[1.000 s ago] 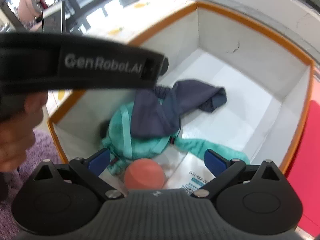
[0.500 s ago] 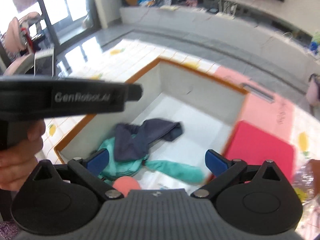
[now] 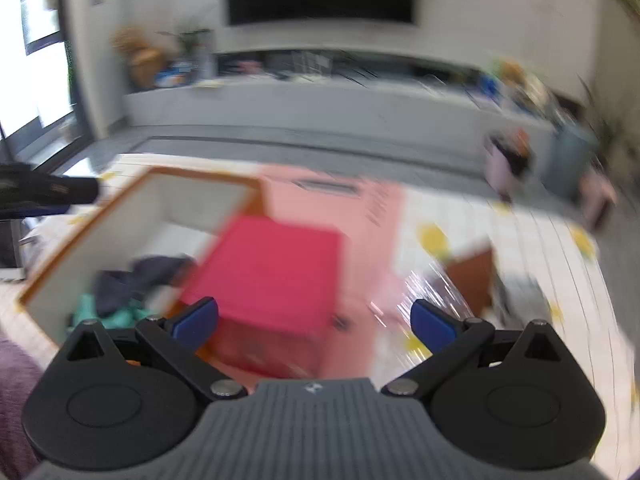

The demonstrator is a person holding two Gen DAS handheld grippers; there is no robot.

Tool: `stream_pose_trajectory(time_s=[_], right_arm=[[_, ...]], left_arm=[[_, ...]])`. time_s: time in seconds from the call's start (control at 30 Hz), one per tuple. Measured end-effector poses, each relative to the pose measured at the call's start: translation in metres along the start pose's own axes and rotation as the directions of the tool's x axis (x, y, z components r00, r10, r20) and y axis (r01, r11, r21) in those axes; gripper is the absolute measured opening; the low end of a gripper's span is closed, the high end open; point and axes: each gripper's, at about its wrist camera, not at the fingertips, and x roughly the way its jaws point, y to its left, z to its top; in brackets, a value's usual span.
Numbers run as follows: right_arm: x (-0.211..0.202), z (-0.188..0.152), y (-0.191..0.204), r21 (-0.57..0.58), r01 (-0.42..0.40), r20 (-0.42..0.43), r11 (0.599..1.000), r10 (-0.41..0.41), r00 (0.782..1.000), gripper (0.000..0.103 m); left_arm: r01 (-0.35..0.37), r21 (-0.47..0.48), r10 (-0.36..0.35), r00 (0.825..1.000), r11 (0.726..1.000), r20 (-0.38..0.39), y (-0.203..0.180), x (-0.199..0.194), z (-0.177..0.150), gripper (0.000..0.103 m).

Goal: Organize soft objects
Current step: 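Withdraw both tools from the box back toward the remaining objects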

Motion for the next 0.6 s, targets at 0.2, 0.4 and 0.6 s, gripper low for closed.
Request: stream_pose_trajectory(time_s=[0.2, 0.4, 0.6], right_arm=[[0.019, -0.042, -0.054, 0.127, 0.096, -0.104, 0.987, -0.083, 0.991, 0.1], [0.021, -0.065, -0.088, 0.112, 0.181, -0.131, 0.977, -0.166, 0.977, 0.1], [0.035, -0.075, -0.141, 0.188, 0.208, -0.168, 0.96, -0.177, 0.97, 0.1]], left_arm=[[0.075, 0.136, -0.072, 0.997, 0.988, -0.025, -0.043, 0.014, -0.03, 0.068], [0.17, 0.306, -0.162, 0.985, 0.937, -0.052, -0.087, 0.032, -0.07, 0.068], [0.329, 0.346, -0.319, 0.944, 0.879, -0.086, -0.112, 0.047, -0.099, 0.068]])
